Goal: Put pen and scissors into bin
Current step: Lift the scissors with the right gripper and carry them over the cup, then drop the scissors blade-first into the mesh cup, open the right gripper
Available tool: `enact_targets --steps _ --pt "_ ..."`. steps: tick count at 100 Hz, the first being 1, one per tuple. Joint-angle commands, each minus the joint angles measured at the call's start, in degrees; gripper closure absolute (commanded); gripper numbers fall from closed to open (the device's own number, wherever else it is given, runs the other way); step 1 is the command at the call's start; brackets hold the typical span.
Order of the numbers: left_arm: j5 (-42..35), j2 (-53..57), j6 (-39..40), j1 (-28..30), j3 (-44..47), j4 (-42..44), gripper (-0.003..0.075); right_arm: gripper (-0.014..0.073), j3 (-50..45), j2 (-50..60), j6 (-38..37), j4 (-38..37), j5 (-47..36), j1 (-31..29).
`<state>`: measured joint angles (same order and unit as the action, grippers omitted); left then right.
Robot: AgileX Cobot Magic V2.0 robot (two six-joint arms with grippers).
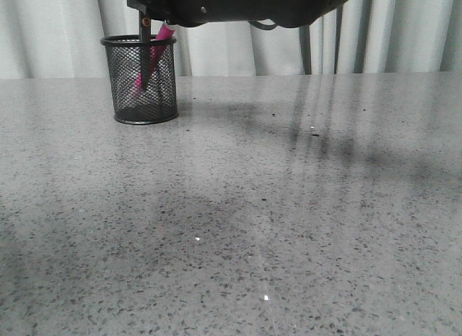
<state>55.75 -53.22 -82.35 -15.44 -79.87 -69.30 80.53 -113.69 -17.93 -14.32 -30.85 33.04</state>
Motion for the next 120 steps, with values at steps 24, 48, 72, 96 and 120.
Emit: enact_targets --steps 24,48,72,96,120 --pt "-2.14 0.24 0.64 -0.55 -1.08 -2.88 0.0725 0.0136 2.15 3.41 0.32 0.06 -6.03 -0.28" --pt "-2.25 0.24 0.64 -0.55 -1.08 -2.24 0.0726 0.014 2.15 4.25 0.32 0.06 -12.13 -0.28" --pt "-10.12 3.07 9.47 -0.55 0.77 8.16 0.0732 0.0543 1.47 12.64 0.32 0.06 -11.58 -0.37" --pt "-23.09 15.26 28.52 -0.55 14.48 26.77 0.0732 0.0662 -8.23 32.09 0.32 -3.97 9.82 -0.61" --pt "-29.48 32.66 36.15 -0.55 35.3 28.82 0.0732 0.0662 -27.15 60.21 0.32 -11.2 42.11 -0.61"
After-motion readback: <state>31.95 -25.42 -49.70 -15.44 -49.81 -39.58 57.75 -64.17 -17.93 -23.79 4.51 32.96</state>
